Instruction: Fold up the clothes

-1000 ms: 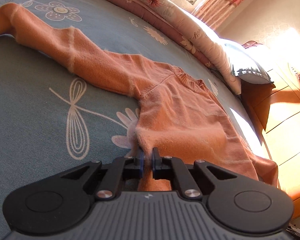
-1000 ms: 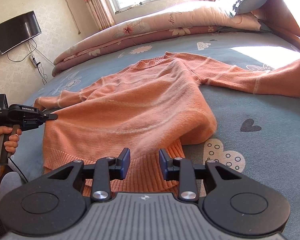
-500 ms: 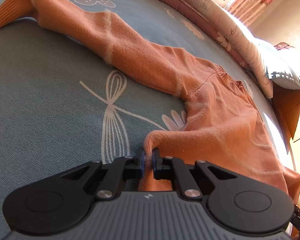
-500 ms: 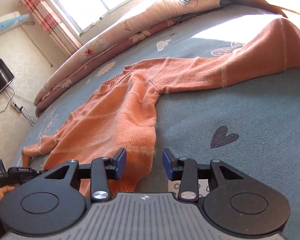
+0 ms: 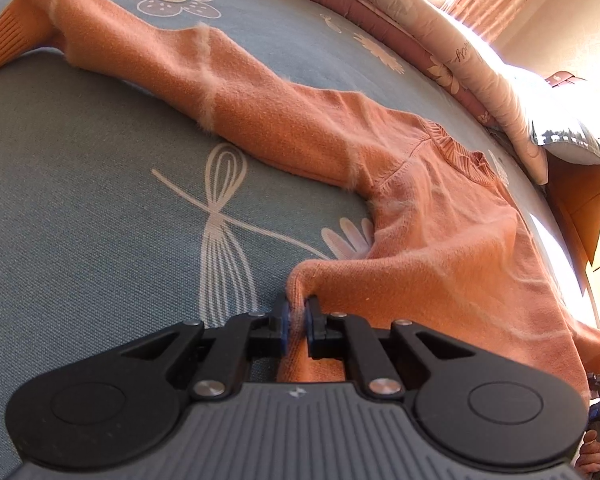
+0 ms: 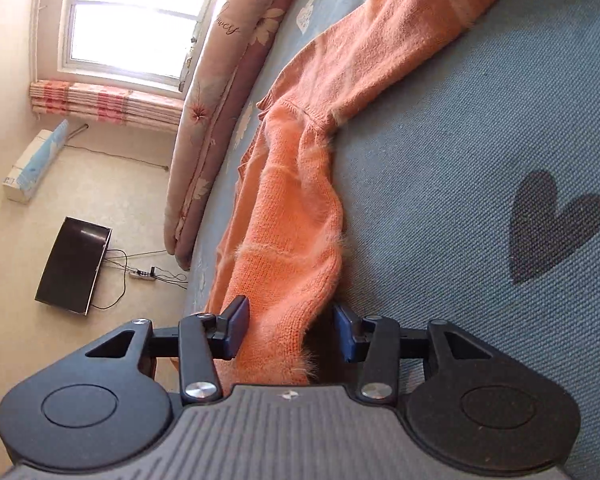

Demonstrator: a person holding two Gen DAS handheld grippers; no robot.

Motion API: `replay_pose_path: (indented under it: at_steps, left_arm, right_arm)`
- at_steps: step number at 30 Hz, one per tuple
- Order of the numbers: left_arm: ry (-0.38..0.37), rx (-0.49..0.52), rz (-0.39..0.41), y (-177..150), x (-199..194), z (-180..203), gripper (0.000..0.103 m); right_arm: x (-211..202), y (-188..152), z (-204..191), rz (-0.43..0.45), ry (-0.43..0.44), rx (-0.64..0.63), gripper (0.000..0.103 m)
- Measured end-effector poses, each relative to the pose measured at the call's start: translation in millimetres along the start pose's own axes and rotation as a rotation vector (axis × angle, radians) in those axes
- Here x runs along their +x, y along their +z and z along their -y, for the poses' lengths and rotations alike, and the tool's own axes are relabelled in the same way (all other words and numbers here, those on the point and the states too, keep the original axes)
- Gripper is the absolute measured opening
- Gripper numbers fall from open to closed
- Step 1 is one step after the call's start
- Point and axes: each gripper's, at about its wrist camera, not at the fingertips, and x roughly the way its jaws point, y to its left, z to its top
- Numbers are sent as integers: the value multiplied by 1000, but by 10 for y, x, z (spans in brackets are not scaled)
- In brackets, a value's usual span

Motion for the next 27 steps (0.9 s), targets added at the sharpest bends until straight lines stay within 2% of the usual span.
replay_pose_path:
  at_steps: [2,4,7,9,13,15,16,17,18,20,24,27]
  left_arm:
    - [-3,-5,-3,5,3,-8,8]
    - [-2,-1,-5,11,6,-4,8]
    - [1,7,-7,15,10,6,8]
    - [2,14,-4,12,12,11,9]
    - [17,42,-2,6,8,47,11]
    - [42,86,-1,1,1,108,13]
    - [57,115,0,-3,-9,151,14]
    - [73,146,0,-8,-20,196,14]
    - [88,177,1,-16,-42,244,15]
    - [112,244,8,-34,-112,343,14]
    - [191,380,19,-110,-298,507,28]
    - [236,494,32,-217,-456,608,29]
  right_arm:
    - [-45,4,-131,33,-10,-56,22]
    - [-126,26,-288,75,-29,-117,19]
    - [-308,124,-548,155,-97,-210,10]
    - [-391,195,-674,194,-151,-256,11]
    - [-365,239,-595,148,-215,-256,18]
    - [-368,163,-553,144,-260,-261,29]
    - [-397,117,-539,152,-273,-260,30]
    - [-429,75,-527,160,-279,-257,33]
    - [-488,30,-504,167,-274,-246,41]
    - [-639,-78,-437,176,-265,-216,50]
    - [-772,-358,-435,121,-309,-217,51]
    - [-791,-580,-401,62,-323,-195,51]
